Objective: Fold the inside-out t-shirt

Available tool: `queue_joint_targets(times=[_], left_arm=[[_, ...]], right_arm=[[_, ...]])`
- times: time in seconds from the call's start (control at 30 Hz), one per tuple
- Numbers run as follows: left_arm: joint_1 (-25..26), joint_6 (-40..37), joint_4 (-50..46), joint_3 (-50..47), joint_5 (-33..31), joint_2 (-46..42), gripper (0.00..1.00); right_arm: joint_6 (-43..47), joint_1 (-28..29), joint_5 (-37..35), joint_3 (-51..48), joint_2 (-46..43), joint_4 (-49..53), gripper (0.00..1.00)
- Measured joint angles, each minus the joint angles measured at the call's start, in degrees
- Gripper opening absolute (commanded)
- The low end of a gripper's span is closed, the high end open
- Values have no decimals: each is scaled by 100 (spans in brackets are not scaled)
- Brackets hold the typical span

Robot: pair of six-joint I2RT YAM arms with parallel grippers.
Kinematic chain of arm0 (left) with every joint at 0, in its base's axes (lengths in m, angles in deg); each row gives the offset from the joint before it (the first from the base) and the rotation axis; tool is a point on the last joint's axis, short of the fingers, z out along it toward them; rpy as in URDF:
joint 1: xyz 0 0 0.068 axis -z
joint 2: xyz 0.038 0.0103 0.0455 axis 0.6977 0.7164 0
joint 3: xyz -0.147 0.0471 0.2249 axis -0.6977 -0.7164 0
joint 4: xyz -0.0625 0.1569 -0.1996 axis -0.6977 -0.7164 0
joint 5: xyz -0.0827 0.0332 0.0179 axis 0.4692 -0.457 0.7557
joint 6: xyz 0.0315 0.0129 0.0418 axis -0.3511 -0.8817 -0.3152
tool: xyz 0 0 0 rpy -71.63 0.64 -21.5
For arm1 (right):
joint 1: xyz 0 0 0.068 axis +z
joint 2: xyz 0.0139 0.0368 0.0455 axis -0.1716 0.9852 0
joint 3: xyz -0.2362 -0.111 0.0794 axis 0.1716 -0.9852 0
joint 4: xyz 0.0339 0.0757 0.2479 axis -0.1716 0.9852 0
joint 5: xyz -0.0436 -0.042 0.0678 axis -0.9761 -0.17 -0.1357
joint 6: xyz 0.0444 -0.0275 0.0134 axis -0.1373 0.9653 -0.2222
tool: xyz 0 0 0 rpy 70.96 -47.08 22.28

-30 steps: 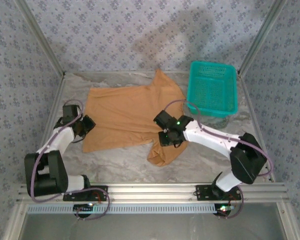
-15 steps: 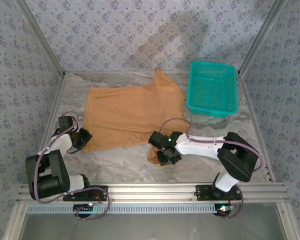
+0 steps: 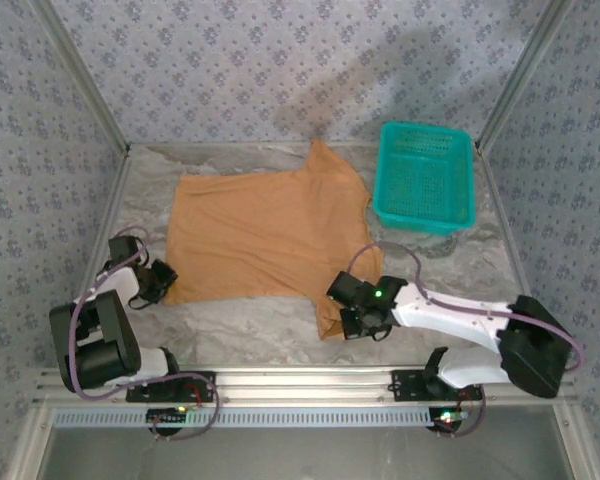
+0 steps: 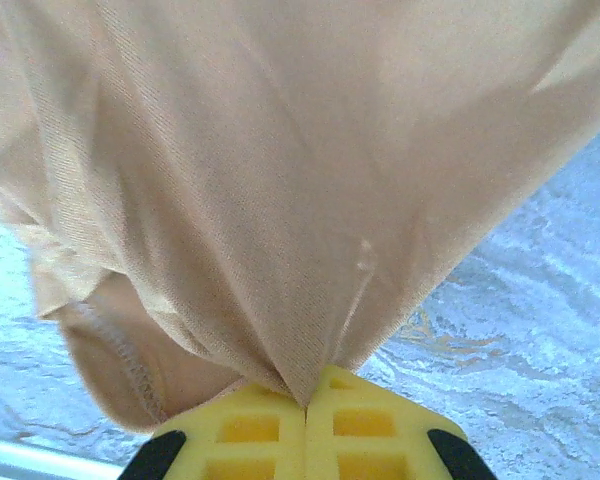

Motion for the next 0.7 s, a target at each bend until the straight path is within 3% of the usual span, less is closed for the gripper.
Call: queue_joint_targets(times=[0.1, 0.2, 0.33, 0.7], left_arm=[[57, -7, -387, 0, -129, -597, 47], [302, 39, -745, 2, -468, -1370, 59], [595, 79, -999, 2, -879, -1814, 59], [601, 354, -841, -544, -1263, -1198, 47]], right_arm=[[-20, -15, -96, -22, -201, -160, 0], [-59, -109, -164, -7, -177, -245, 0], [-39, -361, -157, 66, -149, -330, 0], [164, -1266, 129, 70, -369, -345, 0]])
